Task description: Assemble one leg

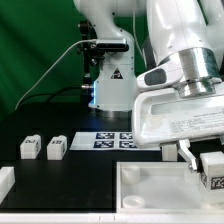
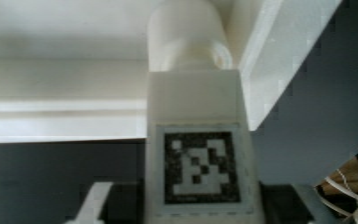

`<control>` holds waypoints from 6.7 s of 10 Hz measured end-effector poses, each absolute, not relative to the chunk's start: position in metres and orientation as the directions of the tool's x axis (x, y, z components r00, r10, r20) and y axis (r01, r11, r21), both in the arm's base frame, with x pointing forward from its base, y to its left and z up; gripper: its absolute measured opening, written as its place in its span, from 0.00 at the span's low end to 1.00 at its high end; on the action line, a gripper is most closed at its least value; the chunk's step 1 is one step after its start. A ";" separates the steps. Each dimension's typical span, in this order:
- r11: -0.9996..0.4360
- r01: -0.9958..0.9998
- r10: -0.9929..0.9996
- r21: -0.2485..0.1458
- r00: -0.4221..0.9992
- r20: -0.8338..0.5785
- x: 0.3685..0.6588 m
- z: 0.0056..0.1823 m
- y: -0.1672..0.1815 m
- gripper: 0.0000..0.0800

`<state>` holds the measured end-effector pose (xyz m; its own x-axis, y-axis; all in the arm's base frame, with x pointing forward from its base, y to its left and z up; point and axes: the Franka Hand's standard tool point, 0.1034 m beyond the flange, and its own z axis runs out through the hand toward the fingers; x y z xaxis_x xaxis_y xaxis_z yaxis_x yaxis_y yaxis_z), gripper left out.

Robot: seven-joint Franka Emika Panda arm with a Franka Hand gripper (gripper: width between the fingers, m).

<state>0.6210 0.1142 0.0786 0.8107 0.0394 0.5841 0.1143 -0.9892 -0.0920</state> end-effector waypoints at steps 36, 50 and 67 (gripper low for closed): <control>-0.676 -0.704 -0.676 -0.218 0.710 -0.196 0.618 0.073 0.126 0.38; -0.890 -0.387 -0.377 -0.241 0.922 -0.086 0.617 0.070 0.106 0.81; -0.064 -0.992 -0.938 -0.111 0.098 -0.332 0.627 0.070 0.121 0.36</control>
Offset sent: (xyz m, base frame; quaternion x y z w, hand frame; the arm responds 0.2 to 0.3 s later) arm 0.0000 0.0000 0.0000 0.0000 0.0000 0.0000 1.0000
